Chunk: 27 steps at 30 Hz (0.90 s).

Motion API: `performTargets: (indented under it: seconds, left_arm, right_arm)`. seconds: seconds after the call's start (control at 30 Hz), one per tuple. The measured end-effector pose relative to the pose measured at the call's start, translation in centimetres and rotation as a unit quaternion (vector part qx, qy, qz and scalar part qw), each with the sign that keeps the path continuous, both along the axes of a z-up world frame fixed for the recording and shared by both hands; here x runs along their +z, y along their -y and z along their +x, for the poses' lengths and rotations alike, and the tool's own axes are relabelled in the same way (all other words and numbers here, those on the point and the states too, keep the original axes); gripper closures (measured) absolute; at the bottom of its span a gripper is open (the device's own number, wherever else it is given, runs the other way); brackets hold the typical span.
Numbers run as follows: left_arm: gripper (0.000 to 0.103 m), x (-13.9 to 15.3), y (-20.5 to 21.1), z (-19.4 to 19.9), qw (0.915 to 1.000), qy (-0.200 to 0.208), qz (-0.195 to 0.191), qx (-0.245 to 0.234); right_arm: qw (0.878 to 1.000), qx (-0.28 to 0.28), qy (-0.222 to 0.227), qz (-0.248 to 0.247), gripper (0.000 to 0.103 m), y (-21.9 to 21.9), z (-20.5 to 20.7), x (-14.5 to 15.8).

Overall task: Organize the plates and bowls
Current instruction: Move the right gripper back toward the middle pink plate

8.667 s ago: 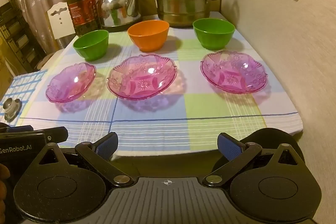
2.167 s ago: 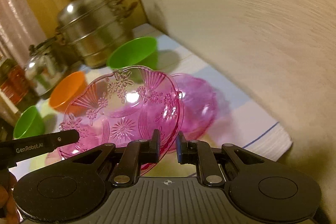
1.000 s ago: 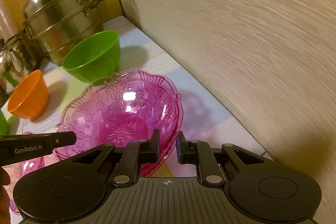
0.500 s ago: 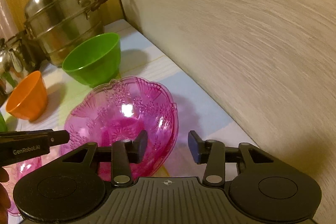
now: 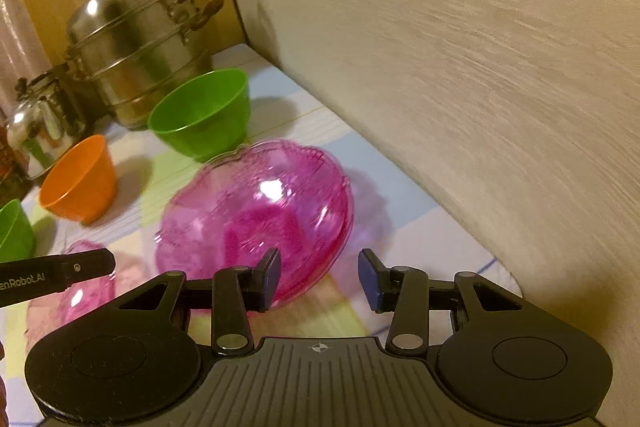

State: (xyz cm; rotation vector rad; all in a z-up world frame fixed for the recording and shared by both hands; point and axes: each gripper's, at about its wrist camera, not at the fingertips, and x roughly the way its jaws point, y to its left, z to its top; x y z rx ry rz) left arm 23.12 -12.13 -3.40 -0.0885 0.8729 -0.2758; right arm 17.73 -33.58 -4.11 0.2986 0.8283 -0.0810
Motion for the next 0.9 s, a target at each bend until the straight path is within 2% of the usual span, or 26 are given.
performTargets:
  seconds: [0.47, 0.9]
  left_arm:
    - [0.077, 1.5, -6.3, -8.0, 0.9973, -0.002, -0.004, 0.073]
    - [0.074, 1.4, -10.9, -11.9, 0.992, -0.005, 0.006, 0.126]
  right_arm:
    - [0.998, 0.067, 0.004, 0.014, 0.06, -6.3, -5.2, 2.6]
    - [0.992, 0.129, 0.0, 0.02, 0.06, -11.6, -7.1, 2.9]
